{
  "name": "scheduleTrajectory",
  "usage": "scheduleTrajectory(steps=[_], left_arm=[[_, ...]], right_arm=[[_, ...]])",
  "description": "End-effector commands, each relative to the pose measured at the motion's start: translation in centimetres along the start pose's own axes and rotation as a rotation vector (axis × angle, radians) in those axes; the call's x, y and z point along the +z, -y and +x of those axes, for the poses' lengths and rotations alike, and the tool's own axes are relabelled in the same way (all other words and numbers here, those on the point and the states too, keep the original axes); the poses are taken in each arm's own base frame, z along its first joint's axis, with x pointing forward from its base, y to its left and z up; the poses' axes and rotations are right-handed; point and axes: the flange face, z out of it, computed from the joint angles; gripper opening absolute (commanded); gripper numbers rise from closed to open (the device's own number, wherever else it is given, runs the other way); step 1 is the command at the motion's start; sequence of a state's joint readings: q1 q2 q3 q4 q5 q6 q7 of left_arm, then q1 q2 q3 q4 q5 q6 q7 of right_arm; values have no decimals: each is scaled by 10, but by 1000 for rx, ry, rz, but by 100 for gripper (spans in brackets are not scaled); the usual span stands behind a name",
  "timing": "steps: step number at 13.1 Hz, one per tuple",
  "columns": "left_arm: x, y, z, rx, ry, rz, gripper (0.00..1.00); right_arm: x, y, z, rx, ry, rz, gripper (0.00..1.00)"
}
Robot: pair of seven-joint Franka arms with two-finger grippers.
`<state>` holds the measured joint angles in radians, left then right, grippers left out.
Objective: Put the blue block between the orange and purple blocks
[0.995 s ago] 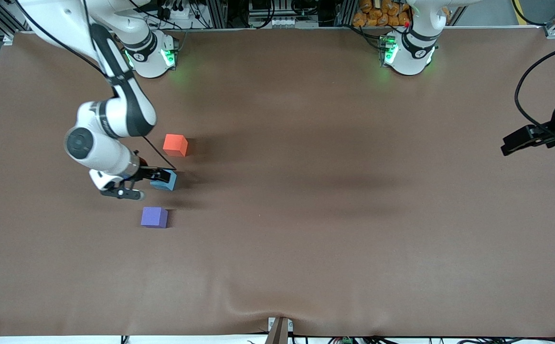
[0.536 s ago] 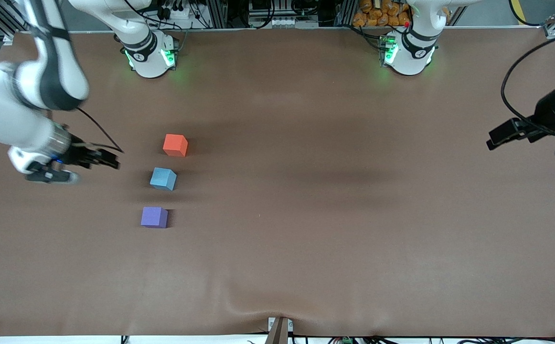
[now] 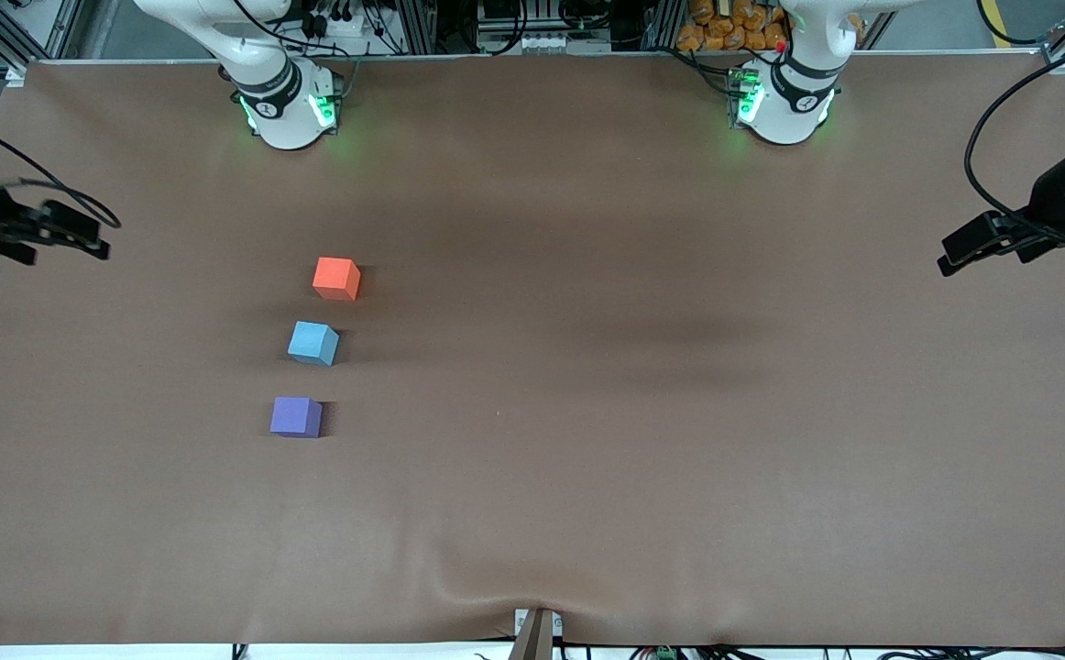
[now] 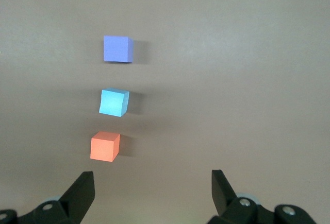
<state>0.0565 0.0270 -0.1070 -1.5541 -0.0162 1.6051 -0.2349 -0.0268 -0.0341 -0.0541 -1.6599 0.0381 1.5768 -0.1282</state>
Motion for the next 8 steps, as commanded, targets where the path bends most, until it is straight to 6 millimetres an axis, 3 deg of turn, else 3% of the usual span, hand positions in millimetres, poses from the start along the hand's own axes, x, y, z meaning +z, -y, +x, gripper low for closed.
scheduleTrajectory(steps=[1, 6, 8], left_arm=[[-9, 16, -8, -10, -23, 0, 100], [-22, 21, -17, -19, -49, -2, 100], [-18, 22, -25, -19, -36, 3, 100]], right_arm=[[-31, -3, 0, 6, 0, -24, 100], [-27, 0, -4, 85, 43, -19, 100], [-27, -1, -4, 77, 43, -19, 100]])
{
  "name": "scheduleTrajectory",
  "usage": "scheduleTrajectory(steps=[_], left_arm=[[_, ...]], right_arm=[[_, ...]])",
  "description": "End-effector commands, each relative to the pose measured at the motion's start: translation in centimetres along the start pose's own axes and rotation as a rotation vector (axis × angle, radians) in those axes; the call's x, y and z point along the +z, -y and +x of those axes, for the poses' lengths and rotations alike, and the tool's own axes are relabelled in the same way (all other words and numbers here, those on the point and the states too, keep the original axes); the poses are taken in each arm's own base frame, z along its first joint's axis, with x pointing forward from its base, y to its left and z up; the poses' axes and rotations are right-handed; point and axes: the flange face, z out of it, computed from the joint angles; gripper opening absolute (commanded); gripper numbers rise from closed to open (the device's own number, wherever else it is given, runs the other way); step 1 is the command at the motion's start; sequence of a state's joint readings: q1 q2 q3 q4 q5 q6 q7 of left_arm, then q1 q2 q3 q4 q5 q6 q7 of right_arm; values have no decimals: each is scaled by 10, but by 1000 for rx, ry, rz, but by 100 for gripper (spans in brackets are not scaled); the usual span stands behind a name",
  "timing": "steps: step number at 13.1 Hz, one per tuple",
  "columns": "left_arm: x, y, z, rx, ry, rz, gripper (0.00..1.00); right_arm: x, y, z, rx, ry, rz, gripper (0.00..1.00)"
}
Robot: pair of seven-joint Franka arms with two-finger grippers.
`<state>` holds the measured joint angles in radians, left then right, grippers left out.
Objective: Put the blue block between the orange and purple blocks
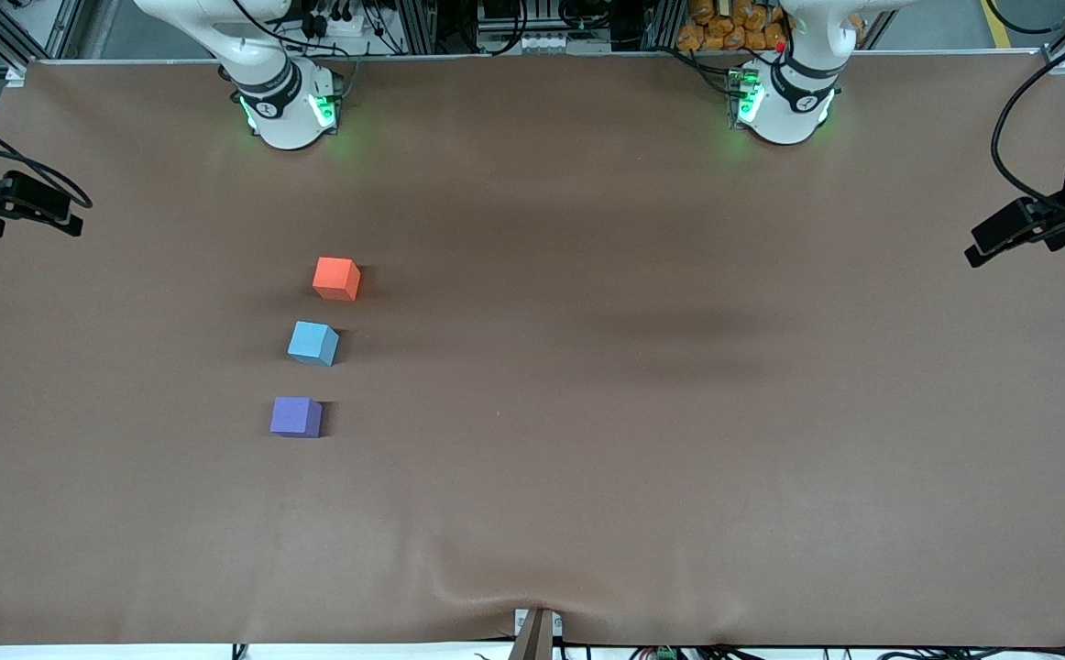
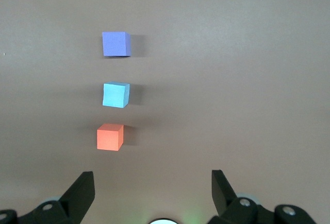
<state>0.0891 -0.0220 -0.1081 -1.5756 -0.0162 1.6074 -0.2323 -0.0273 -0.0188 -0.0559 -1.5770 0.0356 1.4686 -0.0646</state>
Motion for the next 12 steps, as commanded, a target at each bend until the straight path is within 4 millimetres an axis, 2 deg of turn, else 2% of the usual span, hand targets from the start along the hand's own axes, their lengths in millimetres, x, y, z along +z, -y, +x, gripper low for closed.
scheduleTrajectory(steps=[1, 3, 6, 9, 12], left_arm=[[0, 4, -15, 11, -4, 4, 100], [3, 3, -16, 27, 14, 7, 100], [3, 2, -19, 145, 36, 11, 100], [1, -3, -14, 160, 29, 7, 100], [3, -8, -17, 169, 49, 10, 100]], right_arm=[[-6, -2, 2, 14, 2, -19, 100], [-5, -2, 1, 12, 5, -19, 100], [-5, -1, 2, 8, 5, -19, 100], [-3, -1, 2, 8, 8, -19, 100], [-3, -1, 2, 8, 10, -19, 100]])
